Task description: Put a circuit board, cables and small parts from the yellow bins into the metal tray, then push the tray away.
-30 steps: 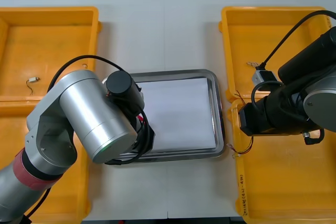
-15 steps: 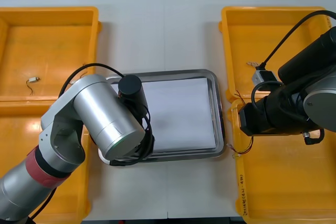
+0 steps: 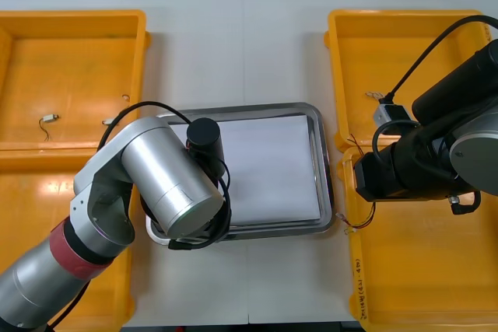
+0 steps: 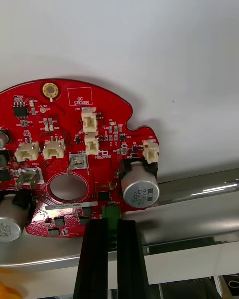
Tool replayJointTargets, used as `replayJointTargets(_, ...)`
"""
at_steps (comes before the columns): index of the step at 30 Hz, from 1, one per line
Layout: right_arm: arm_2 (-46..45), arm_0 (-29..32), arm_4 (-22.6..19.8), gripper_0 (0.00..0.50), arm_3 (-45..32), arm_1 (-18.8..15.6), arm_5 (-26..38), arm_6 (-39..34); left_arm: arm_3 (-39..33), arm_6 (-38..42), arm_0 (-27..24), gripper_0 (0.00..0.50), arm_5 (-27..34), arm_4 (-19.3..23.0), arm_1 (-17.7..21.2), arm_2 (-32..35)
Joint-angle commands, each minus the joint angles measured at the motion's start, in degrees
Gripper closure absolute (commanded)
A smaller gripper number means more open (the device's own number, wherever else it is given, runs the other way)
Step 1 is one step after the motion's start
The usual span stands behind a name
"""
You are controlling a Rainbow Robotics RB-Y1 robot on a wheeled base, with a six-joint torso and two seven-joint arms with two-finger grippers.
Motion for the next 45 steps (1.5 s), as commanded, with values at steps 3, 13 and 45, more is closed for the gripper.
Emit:
replayJointTargets(3,0.7,-1.6,0.4,0.500,-0.6,0.4,0.3,2.6,-0.2,-2.8,-1.6,0.491,0.4,-1.1,-2.3,-1.5)
replayJointTargets(13,0.7,-1.6,0.4,0.500,-0.6,0.4,0.3,2.5,-2.3,-1.9,-1.6,0.051,0.4,-2.3,-2.2,-1.2)
replayJointTargets(45,2.6,-4.5,-2.7,0.500,-0.6,0.4,0.3,5.0,-23.9,3.4,-1.5,0.028,0.4,7.7,11.1,11.5)
